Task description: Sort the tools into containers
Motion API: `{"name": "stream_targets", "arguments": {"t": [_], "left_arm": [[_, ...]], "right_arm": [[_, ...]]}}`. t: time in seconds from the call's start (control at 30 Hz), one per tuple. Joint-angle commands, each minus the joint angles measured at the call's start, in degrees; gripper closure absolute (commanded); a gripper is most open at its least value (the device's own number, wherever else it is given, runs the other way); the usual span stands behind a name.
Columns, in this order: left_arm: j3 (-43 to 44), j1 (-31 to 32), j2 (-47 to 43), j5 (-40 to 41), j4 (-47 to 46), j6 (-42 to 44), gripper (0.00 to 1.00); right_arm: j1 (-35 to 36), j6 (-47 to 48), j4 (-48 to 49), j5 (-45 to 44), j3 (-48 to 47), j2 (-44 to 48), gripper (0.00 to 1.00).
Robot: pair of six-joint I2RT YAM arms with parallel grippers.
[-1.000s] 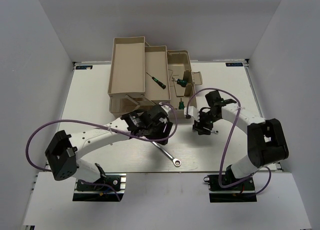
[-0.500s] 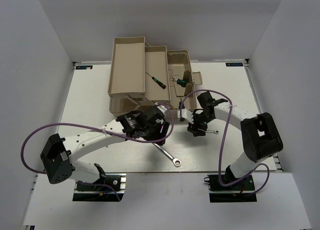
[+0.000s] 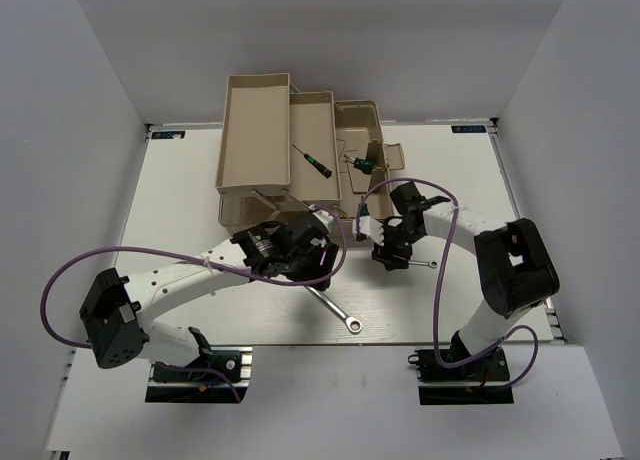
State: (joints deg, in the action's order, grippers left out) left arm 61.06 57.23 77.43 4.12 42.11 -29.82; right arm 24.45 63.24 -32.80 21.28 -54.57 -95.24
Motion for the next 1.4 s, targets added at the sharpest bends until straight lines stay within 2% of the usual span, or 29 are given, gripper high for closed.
{"name": "stream_targets", "arguments": {"t": [0.0,0.27,0.73,1.03,1.17,1.37], "left_arm": [[-0.5,0.3,-2.4,0.9,0.8,-0.2,0.26],[-0.5,0.3,-3.4,1.9,1.3,-0.8,0.26],[-1.0,0.3,-4.0,1.9,1.3,-0.8,0.26],[-1.6,0.3,-5.1,2.5,1.3,-1.3,0.26],[-1.6,0.3,-5.1,3.0,1.8,-1.3,0.26],[-1.6,0.3,-5.1,3.0,1.8,-1.3,0.26]], "right_arm": [[0.3,-0.6,1.1,-0.1,-1.9,-1.3,0.39],[0.6,-0.1,-0.5,-0.6,-1.9,-2.2,0.46],[0.5,1.7,-1.5,-1.7,1.0,-0.1,0.46],[0.8,2.3,-1.4,-2.1,2.0,0.0,0.52],[0.5,2.3,-1.0,-2.2,2.4,-0.1,0.6],[0.6,1.7,-1.4,-1.9,2.1,-0.3,0.82]]}}
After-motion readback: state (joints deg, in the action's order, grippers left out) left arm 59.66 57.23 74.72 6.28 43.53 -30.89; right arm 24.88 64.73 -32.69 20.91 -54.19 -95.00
